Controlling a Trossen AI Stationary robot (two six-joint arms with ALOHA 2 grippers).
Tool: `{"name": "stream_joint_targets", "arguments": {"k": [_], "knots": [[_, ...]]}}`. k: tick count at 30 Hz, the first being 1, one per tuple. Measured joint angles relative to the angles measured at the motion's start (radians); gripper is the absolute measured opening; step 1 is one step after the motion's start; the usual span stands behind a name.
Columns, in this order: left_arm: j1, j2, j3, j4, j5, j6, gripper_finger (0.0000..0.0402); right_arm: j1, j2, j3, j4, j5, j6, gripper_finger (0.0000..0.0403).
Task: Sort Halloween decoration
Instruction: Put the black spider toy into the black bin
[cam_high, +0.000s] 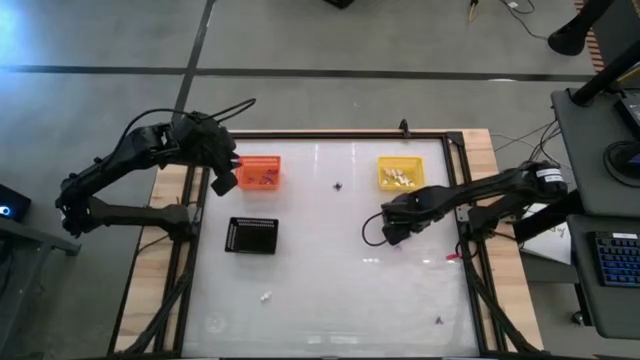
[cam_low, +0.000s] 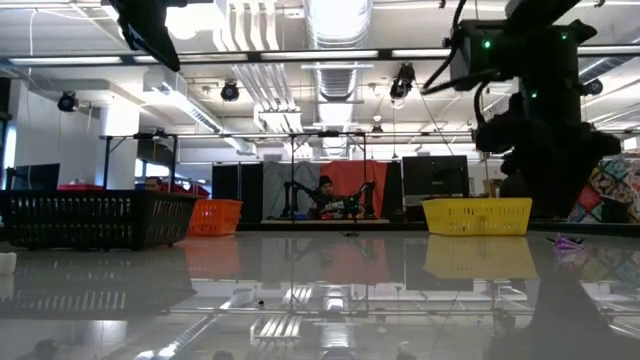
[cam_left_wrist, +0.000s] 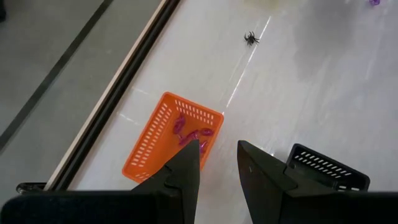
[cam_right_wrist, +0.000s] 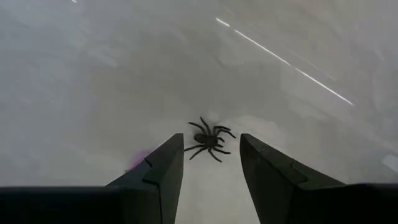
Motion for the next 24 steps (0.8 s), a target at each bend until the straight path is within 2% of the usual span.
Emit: {"name": "stream_joint_targets", "arguments": {"k": [24], "knots": [[0.000,0.000,0.000,-0.018,0.000,0.000,0.0091,-0.004,0.301,0.003,0.051,-0.095,-0.165,0.0147]]}}
